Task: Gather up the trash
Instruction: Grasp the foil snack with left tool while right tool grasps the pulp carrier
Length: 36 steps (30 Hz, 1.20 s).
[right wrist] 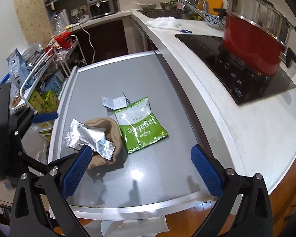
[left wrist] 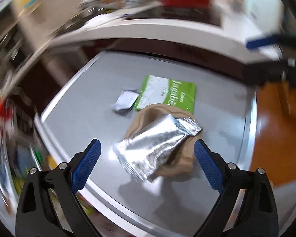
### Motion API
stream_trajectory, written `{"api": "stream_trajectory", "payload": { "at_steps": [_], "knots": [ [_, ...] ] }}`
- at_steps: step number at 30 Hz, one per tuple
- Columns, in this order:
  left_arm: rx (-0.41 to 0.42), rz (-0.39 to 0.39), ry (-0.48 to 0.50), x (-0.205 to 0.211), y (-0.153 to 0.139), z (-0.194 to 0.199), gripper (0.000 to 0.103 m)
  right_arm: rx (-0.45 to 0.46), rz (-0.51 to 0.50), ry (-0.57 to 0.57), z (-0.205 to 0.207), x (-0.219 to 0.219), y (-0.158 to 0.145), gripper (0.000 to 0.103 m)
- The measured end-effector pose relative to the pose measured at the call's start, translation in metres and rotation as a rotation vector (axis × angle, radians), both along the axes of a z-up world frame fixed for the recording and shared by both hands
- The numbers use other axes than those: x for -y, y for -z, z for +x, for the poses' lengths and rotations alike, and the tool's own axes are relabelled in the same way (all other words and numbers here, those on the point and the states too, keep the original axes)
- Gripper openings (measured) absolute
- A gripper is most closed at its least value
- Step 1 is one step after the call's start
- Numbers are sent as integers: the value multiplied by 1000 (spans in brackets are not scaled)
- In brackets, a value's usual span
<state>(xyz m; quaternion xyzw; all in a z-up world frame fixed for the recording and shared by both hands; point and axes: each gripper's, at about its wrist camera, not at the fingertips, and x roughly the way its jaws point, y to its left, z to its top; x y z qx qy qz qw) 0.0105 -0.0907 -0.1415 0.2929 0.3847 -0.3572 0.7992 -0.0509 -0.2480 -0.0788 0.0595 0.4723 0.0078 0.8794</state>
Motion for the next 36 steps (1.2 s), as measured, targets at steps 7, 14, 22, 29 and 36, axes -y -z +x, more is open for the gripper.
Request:
{"api": "stream_trajectory", "payload": {
  "at_steps": [7,14,22,29,36],
  "knots": [
    [-111,112,173,18,26,31,96,-21,31,30,7,-2,6,99],
    [-148,135,224,26,36,32,70,-32,45,45,16,-5,10,99],
    [-270,-25,149,7,21,44,51,-80,84,28,30,-10,27,99],
    [-309,-185,-9,-33,8,56,51,-159,71,-26,43,-32,55,99],
    [-312,-285,-148,-73,-1,63,51,-153,-82,-201,57,-84,62,99]
  ]
}}
